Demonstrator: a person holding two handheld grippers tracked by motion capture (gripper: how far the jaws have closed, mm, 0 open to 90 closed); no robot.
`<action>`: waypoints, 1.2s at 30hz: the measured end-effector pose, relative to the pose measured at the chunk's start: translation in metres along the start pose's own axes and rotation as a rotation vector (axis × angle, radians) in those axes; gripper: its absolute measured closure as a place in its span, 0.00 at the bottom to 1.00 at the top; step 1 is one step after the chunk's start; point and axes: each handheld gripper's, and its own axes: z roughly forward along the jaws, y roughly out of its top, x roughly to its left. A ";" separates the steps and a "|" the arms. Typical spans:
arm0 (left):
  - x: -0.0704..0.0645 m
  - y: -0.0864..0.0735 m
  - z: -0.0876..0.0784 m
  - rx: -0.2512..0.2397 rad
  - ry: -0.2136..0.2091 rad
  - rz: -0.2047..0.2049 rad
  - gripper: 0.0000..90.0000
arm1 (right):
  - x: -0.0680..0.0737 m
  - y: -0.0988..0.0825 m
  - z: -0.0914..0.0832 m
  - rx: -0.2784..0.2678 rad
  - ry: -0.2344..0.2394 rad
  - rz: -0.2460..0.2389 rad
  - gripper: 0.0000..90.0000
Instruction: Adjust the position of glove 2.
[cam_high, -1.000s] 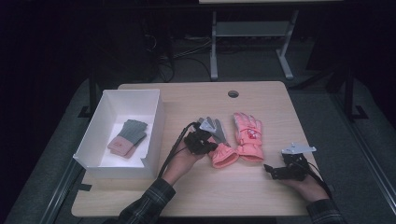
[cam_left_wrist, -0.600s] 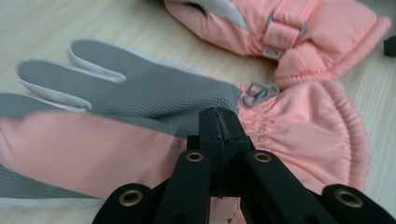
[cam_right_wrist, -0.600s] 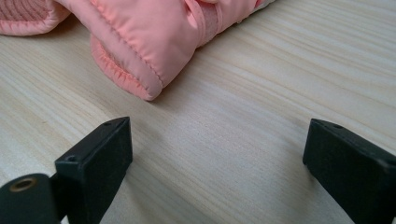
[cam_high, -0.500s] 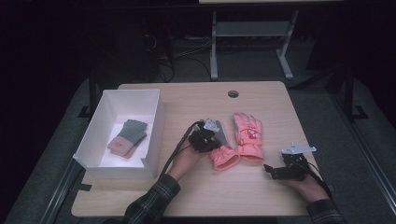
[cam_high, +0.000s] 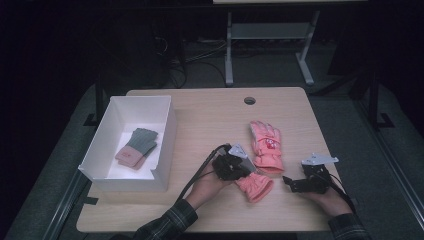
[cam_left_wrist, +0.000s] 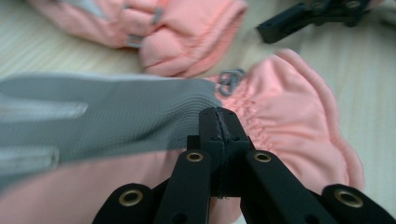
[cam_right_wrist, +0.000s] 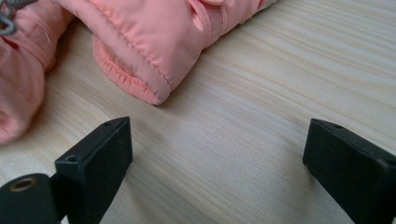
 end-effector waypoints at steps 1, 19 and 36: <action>-0.002 0.001 0.001 0.001 -0.008 0.006 1.00 | 0.000 0.000 0.000 0.000 0.000 0.000 0.09; -0.005 -0.035 -0.059 -0.083 0.086 0.041 1.00 | 0.000 0.000 0.000 0.001 -0.002 0.002 0.07; 0.006 -0.102 -0.069 -0.006 0.225 -0.017 0.42 | 0.001 0.000 0.000 0.010 -0.043 0.043 0.03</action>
